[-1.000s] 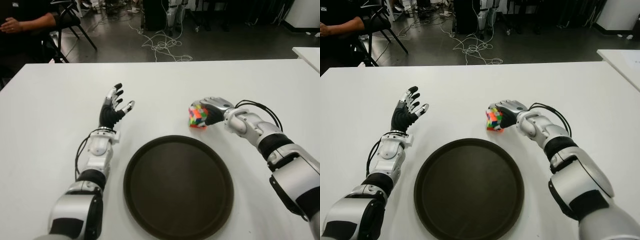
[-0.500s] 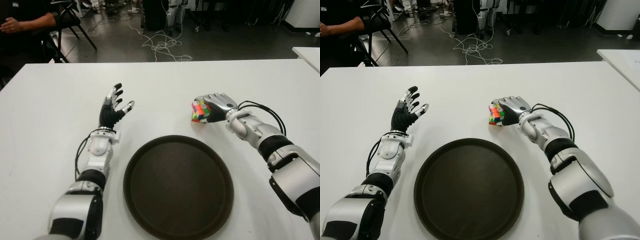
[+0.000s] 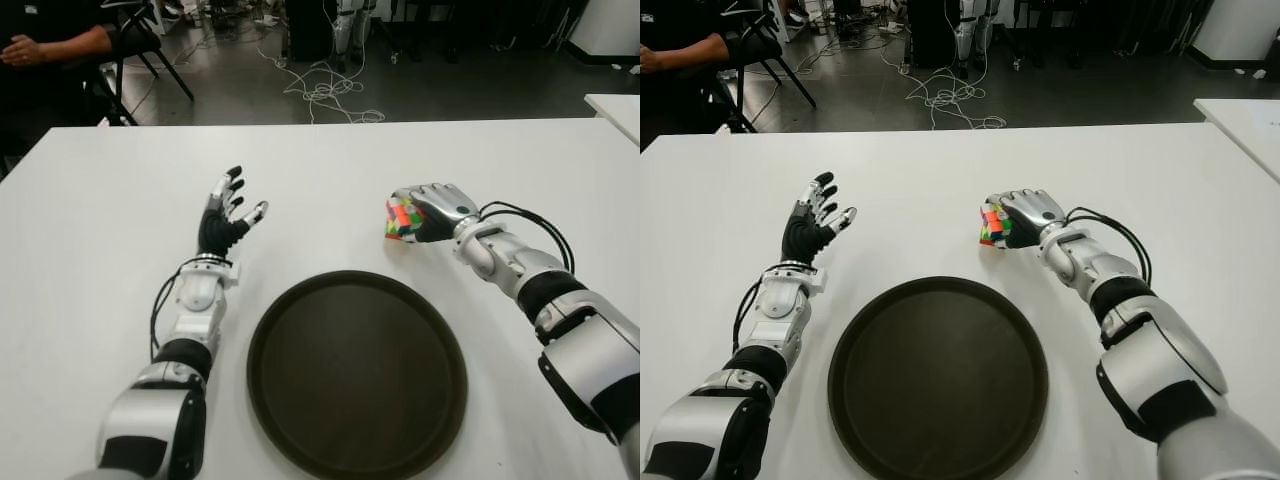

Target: Pick up the Rubik's Cube and put it in the plate

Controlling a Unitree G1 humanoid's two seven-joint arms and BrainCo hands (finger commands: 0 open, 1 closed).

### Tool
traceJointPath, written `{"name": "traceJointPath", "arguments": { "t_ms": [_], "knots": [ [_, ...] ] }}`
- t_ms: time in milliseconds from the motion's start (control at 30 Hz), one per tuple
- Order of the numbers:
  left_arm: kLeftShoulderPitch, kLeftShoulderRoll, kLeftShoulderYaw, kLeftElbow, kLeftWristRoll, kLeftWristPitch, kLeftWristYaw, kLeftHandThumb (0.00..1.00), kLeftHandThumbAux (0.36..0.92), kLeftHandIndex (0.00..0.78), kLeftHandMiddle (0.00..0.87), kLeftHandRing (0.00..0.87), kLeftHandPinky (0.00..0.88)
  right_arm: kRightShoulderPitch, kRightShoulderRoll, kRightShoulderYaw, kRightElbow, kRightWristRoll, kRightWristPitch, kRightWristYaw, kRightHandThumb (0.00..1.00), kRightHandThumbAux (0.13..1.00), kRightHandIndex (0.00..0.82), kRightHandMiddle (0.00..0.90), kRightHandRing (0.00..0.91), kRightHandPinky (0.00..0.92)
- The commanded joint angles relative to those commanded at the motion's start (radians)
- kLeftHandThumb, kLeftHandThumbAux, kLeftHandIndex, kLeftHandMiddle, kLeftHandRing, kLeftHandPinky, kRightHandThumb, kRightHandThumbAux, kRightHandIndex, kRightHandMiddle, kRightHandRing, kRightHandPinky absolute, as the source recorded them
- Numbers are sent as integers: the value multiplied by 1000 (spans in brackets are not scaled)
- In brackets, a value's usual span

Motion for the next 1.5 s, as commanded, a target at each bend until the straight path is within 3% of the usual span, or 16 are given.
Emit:
{"name": "traceJointPath", "arguments": {
  "t_ms": [400,500,633,700,833,933,1033,1100,1233,1367,1500],
  "knots": [
    [3,2,1,-3,-4,-3,-16,0,800,45,88,53,29,2,2,2,-1,-4,13,-51,696,733,415,471,493,478],
    [2,2,2,-3,-4,-5,-16,3,813,45,88,55,33,1,-14,-2,-24,-2,-4,-71,696,733,415,466,487,476],
    [-1,2,4,-1,-7,-1,-17,4,817,46,90,58,38,18,-68,-37,-180,19,-39,-71,696,734,414,453,476,463],
    [-2,4,4,0,-6,3,-17,2,813,46,90,59,37,54,-94,-64,-303,29,-35,-62,696,734,414,442,466,453],
    [-3,8,1,1,2,10,-8,0,808,49,93,62,37,181,-132,-137,-647,47,6,-31,696,735,414,442,463,461],
    [-4,12,-1,3,6,11,-5,0,806,51,96,65,41,228,-129,-166,-753,55,0,-43,696,735,415,448,468,472],
    [-3,15,-5,3,12,7,-3,0,812,53,100,67,39,309,-87,-183,-891,71,-75,-124,696,734,417,514,547,567],
    [-3,15,-5,3,12,6,-5,0,811,52,98,66,38,334,-67,-181,-917,67,-89,-139,695,734,418,554,592,624],
    [-3,14,-5,0,9,10,-11,0,803,49,93,59,35,382,-35,-156,-895,73,-186,-180,694,734,419,594,637,672],
    [-2,9,-1,-2,2,13,-11,0,804,47,91,59,37,389,-46,-148,-888,134,-281,-69,695,733,420,596,641,673],
    [-2,5,1,-1,-2,14,-12,1,806,47,93,60,37,392,-55,-139,-896,170,-306,76,696,732,419,580,626,660]
  ]
}}
